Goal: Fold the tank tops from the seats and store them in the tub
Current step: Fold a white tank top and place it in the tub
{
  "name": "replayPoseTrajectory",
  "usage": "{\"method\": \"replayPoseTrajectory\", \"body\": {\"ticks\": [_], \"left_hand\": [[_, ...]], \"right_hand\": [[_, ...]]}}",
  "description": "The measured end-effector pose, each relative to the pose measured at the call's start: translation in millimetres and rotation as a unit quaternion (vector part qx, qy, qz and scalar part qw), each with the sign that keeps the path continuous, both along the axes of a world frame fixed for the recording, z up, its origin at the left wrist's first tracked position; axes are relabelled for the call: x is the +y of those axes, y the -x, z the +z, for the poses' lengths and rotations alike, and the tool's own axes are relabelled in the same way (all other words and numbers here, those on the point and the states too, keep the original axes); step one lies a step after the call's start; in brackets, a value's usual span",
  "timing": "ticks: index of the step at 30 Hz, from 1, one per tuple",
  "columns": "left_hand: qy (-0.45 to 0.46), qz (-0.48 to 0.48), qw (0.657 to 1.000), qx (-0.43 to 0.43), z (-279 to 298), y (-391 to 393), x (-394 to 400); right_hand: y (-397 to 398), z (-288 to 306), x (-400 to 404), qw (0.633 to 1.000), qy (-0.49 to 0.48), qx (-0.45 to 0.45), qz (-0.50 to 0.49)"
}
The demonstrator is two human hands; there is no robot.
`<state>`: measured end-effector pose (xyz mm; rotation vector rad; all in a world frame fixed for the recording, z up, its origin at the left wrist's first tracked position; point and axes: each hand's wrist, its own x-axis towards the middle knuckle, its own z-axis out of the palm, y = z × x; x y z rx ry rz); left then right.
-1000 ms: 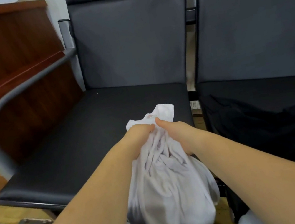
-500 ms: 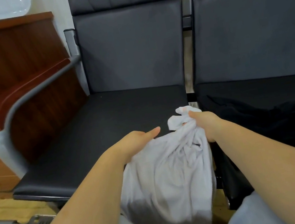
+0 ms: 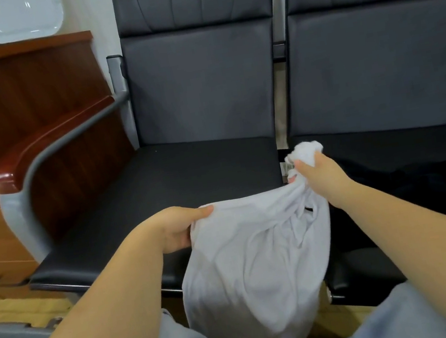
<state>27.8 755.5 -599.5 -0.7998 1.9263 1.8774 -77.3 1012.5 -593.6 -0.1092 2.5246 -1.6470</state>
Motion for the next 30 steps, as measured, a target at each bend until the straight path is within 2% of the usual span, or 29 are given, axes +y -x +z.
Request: {"method": "replayPoseTrajectory", "body": {"ticks": [2,5,8,11,18,22,25,30], "left_hand": [[-0.017,0.055,0.998,0.006,2,-4,-2],[-0.012,0.093,0.995,0.024,1,-8,-7],[0.008,0.109,0.994,0.024,-3,-10,-12],[0.024,0.115,0.993,0.023,-5,-11,-14],[0.049,0.107,0.991,0.058,-10,-14,-22],[0.069,0.106,0.990,0.060,-10,-17,-28],[0.081,0.105,0.990,0.057,-10,-20,-33],[0.103,0.104,0.988,0.058,-12,-22,-41]], "right_hand": [[-19,10,-7,0.991,-0.031,0.065,0.113],[-43,14,-19,0.941,-0.164,0.137,0.263],[-62,4,-25,0.875,-0.285,0.119,0.373],[-70,-3,-25,0.854,-0.319,0.080,0.403],[-55,18,6,0.870,-0.326,-0.027,0.368],[-43,19,27,0.909,-0.319,-0.022,0.266],[-36,16,39,0.916,-0.347,-0.022,0.201],[-27,16,57,0.942,-0.308,-0.050,0.125]]}}
